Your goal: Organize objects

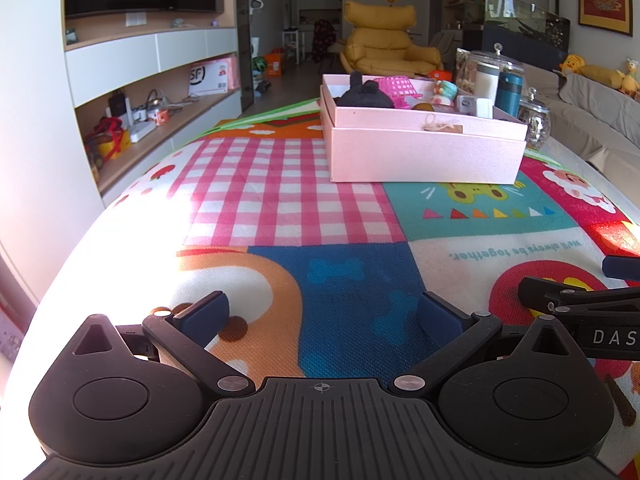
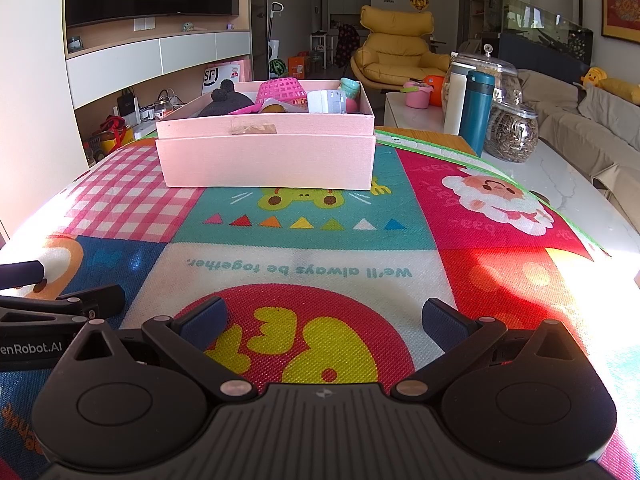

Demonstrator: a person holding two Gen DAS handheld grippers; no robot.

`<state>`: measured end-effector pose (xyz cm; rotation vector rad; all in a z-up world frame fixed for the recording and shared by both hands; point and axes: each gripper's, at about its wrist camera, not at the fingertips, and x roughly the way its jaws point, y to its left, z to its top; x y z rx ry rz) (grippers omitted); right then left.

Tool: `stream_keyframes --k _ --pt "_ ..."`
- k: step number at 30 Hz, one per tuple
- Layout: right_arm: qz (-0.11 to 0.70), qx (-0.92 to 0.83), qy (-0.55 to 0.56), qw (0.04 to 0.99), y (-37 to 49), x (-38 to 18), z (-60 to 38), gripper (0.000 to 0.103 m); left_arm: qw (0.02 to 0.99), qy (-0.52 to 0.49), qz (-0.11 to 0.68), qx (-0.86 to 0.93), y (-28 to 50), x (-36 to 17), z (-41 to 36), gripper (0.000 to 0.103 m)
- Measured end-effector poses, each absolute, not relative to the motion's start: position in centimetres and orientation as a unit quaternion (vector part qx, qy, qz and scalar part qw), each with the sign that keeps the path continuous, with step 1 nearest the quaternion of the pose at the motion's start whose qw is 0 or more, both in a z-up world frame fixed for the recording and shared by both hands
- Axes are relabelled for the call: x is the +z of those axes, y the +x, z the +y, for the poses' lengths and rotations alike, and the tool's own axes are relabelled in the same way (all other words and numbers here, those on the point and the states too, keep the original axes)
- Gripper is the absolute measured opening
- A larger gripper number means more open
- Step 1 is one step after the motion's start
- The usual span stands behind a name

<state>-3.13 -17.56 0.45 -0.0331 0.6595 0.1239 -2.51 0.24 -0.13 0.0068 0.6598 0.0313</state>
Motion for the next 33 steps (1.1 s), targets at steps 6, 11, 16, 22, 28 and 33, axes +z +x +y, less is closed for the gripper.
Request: stream_keyframes --k 6,11,16,22,28,33 --pt "0.324 0.061 -0.016 0.944 -3.13 0.45 -17.6 0.103 0.946 0.004 0.324 0.016 -2.52 -0.14 0.24 0.103" --pt "0.324 0.061 -0.016 0.944 -3.13 0.46 -17.56 0.103 0.946 0.003 0.324 0.015 -2.52 -0.13 0.22 0.103" --pt "0.324 0.061 -0.016 0.944 -3.13 0.46 -17.58 0.103 0.946 0.004 0.324 0.016 -2.5 -0.14 0.2 0.103" --pt "0.324 0.061 -0.016 0.944 -3.15 0.45 -17.55 0.103 0.946 0.0 0.324 0.014 -2.56 -0.15 0.3 0.103" --pt "0.324 0.061 -0.016 0.944 -3.13 0.45 -17.57 0.103 0.946 0.001 0.324 0.014 -2.52 -0.15 0.29 0.103" --pt "0.324 0.061 -0.016 0.944 -3.14 0.44 -17.56 0.103 0.946 -0.004 0.324 0.012 -2.55 -0.14 0.4 0.103"
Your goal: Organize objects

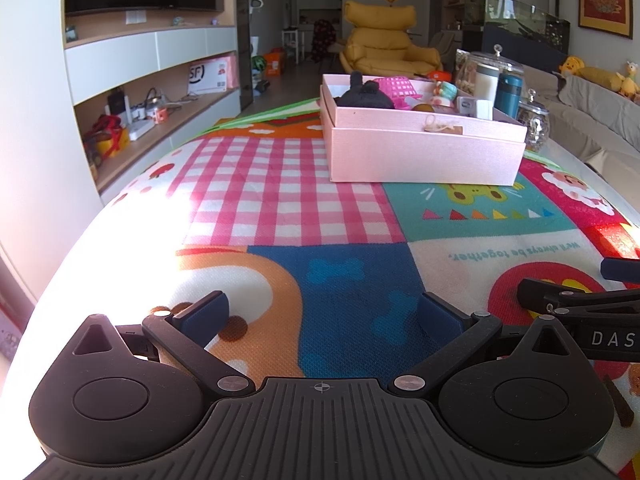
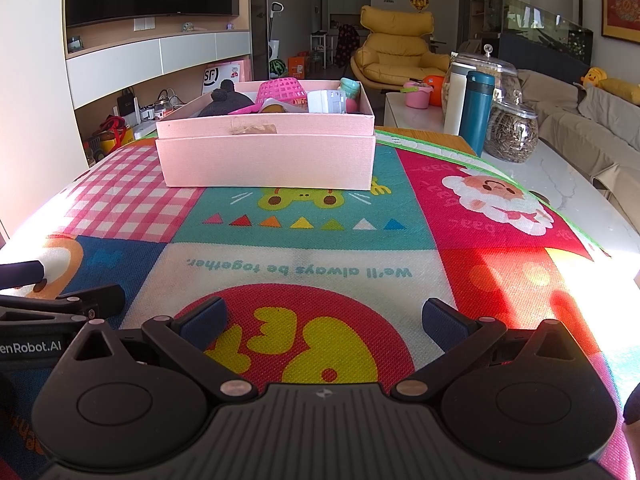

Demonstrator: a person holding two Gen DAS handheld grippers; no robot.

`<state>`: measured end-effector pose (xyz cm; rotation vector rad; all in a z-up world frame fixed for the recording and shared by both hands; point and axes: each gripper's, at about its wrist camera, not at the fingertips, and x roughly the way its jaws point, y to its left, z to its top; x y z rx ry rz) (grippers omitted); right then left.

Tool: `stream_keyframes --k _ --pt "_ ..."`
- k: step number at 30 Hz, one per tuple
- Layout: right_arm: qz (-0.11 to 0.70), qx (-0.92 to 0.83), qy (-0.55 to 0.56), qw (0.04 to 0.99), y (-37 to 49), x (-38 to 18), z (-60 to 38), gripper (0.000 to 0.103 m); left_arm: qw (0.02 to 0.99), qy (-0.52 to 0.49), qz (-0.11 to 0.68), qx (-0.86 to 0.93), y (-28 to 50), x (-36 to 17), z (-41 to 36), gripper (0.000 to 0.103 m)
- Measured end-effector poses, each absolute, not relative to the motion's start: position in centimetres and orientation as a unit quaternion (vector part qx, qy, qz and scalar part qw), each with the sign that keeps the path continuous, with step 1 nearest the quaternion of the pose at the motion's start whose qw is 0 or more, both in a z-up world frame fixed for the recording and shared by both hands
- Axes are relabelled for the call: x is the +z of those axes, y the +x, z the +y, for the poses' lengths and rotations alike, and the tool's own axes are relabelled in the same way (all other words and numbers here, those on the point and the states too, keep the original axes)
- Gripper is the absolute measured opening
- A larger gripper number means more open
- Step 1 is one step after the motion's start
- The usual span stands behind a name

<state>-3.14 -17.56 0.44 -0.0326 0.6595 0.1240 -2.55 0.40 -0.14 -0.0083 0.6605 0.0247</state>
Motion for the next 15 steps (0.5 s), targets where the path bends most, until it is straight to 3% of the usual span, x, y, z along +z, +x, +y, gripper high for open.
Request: stream_keyframes --k 15 --pt "0.324 0.061 -0.016 0.944 -3.14 0.45 -17.55 0.103 0.946 -0.001 0.325 0.013 -2.49 -0.13 0.36 0.103"
